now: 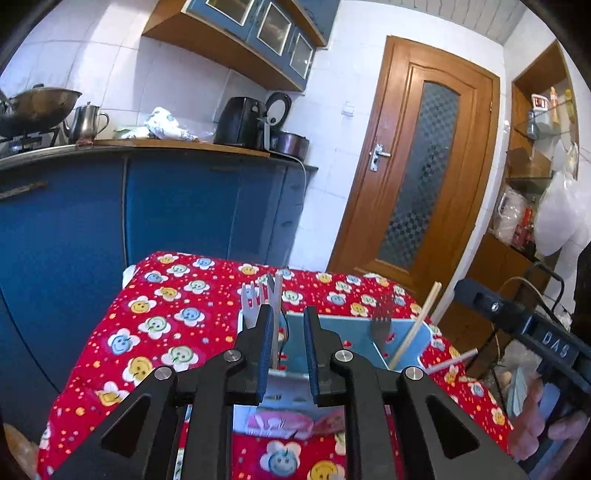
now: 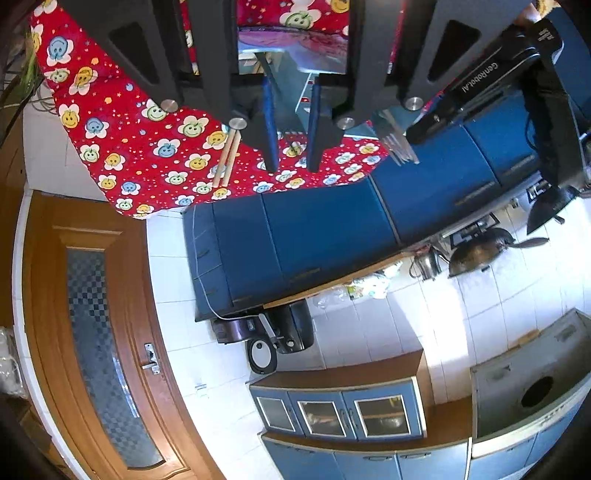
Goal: Organize utensils
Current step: 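Open both tools to drop the chopstick and fork into the holder, then move both tools back down toward the metal knife and wooden spoon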
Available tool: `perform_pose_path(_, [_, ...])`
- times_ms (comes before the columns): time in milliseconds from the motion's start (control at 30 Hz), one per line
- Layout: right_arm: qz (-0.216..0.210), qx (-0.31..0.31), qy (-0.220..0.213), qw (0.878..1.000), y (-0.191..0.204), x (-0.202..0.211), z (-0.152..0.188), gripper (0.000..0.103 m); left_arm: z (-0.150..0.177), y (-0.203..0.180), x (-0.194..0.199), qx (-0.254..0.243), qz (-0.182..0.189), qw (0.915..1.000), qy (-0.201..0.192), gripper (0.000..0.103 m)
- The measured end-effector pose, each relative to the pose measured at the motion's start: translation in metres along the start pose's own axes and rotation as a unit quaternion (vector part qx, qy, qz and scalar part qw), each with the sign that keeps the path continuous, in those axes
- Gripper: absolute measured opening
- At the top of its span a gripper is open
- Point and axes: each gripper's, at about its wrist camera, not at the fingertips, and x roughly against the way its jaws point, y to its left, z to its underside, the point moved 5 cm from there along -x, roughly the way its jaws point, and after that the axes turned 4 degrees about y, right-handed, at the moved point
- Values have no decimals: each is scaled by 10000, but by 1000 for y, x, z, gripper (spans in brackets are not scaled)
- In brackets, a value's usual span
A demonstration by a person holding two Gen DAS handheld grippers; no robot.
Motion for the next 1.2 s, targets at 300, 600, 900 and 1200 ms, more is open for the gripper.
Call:
perform_pose_path(300, [-83, -116, -64, 9999, 5, 35, 6, 22, 16, -7, 31, -99, 0, 9996, 279, 17])
perform_pose_path(600, [21, -278, 104, 9996, 3, 64, 29, 24, 38, -16, 57, -235, -58, 9975, 666, 17])
perform_pose_path(900, [138, -446, 363, 9983, -2, 84, 56, 26, 64, -26, 70, -256, 58, 9936, 1095, 17])
perform_pose_path(1200, [318, -539, 651, 9959, -12, 95, 87, 28, 86, -32, 71, -256, 88, 9886, 1479, 17])
